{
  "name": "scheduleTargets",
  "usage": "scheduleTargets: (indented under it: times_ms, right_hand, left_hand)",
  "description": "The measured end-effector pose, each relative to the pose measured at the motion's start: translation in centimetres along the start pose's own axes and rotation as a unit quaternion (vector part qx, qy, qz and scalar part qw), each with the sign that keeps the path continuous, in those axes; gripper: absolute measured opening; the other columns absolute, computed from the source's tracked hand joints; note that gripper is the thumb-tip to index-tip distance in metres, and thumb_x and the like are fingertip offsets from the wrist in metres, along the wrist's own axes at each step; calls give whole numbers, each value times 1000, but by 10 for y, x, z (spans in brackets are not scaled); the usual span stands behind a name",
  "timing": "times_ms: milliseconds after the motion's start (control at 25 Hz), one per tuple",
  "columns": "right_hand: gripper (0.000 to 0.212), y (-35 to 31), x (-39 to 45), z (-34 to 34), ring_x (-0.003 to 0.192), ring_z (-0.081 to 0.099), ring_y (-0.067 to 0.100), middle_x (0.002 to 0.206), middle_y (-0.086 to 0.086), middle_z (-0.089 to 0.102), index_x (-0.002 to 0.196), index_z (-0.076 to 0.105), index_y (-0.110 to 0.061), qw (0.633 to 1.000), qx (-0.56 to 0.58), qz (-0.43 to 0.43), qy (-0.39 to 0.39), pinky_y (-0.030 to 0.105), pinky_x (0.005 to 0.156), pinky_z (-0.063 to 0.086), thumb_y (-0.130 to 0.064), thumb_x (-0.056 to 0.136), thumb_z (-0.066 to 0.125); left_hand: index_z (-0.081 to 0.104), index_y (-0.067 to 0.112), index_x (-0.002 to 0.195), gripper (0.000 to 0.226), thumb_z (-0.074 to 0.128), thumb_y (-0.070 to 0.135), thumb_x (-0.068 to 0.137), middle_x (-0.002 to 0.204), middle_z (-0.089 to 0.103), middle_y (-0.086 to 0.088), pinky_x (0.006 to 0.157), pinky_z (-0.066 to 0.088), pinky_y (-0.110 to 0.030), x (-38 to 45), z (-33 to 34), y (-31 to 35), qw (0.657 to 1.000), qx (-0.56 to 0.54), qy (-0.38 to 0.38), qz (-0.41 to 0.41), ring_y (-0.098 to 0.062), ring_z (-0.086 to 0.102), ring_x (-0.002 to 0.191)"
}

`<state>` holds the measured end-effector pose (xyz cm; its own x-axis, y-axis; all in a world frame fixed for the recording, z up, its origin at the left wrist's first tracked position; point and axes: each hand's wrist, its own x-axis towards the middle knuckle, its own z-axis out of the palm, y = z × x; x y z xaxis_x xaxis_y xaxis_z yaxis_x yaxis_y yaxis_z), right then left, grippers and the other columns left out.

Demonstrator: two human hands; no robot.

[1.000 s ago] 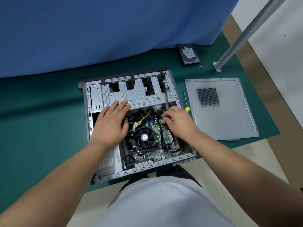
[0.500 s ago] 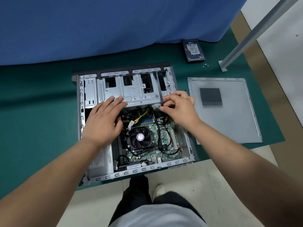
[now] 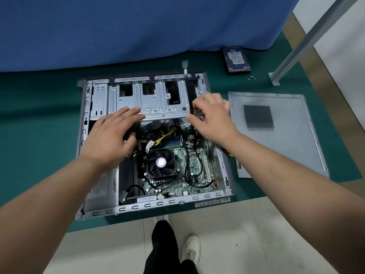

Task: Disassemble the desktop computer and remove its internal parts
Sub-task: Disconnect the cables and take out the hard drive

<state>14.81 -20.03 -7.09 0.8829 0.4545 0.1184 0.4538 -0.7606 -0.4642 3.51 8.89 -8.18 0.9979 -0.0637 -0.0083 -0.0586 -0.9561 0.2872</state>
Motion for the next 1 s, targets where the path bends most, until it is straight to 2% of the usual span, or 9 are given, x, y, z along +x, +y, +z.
scheduleTargets:
  times_ms: [120, 200, 280, 440, 560, 680, 800, 920, 1000]
  right_hand:
    - [28, 7, 23, -3, 127, 43, 16, 132, -12, 55, 115, 71, -32, 998, 11, -56, -3, 38, 108, 25, -43, 90, 68]
    - [44, 8, 42, -4, 143, 34, 15, 155, -16, 43, 135, 62, -47, 992, -32, -107, -66, 39, 117, 18, -50, 91, 62]
    - [53, 8, 56, -1, 154, 20, 17, 167, -16, 25, 146, 47, -52, 978, -101, -137, -117, 41, 123, 12, -59, 94, 47]
    - [59, 11, 61, 8, 158, 0, 18, 170, -14, 7, 158, 21, -51, 961, -201, -127, -141, 47, 127, -5, -63, 99, 23]
    - [60, 9, 59, 12, 158, -4, 21, 171, -12, 4, 159, 12, -50, 955, -239, -109, -140, 51, 126, -8, -64, 101, 13]
    - [60, 8, 61, 13, 158, -5, 21, 171, -12, 4, 159, 11, -49, 955, -239, -106, -141, 48, 127, -6, -65, 101, 11]
    - [60, 10, 61, 13, 158, -4, 20, 171, -12, 5, 159, 13, -50, 957, -231, -107, -140, 46, 127, -7, -66, 101, 12]
    - [61, 11, 62, 14, 158, -3, 18, 170, -13, 7, 158, 16, -51, 959, -228, -102, -133, 45, 127, -5, -66, 100, 14]
    - [62, 12, 62, 16, 158, -3, 18, 170, -14, 7, 158, 18, -50, 962, -220, -101, -130, 46, 127, -4, -66, 99, 16]
  left_hand:
    - [36, 44, 153, 61, 41, 41, 93, 163, 30, 27, 123, 17, -37, 1, 1, -1, 1000, -3, -1, 2, 1, 18, 153]
    - [35, 45, 153, 61, 40, 42, 92, 162, 28, 28, 122, 17, -37, 1, 4, -4, 1000, 0, 0, 3, 3, 18, 153]
    - [35, 45, 154, 62, 39, 44, 92, 162, 28, 30, 121, 17, -36, 2, 6, -8, 1000, 1, 3, 8, 3, 18, 153]
    - [36, 44, 154, 61, 37, 48, 92, 162, 29, 29, 122, 19, -38, 2, 6, -6, 1000, -1, 10, 15, 1, 20, 153]
    - [37, 41, 155, 63, 39, 48, 93, 163, 31, 23, 125, 22, -42, -1, 6, -2, 1000, 1, 11, 27, -4, 23, 154]
    - [43, 36, 153, 61, 44, 45, 92, 162, 38, 13, 126, 23, -49, -7, 7, 8, 1000, -7, 24, 18, -14, 30, 153]
    - [53, 35, 145, 52, 48, 44, 94, 157, 45, 13, 125, 20, -57, -16, 16, 42, 998, -2, 51, 28, -20, 35, 151]
    - [66, 30, 131, 40, 51, 34, 94, 139, 64, 11, 113, 42, -48, -16, 36, 82, 987, 14, 49, 150, -19, 54, 135]
    - [63, 31, 132, 40, 49, 38, 96, 134, 65, 12, 104, 48, -42, 0, 45, 97, 991, 11, -26, 132, -17, 58, 127]
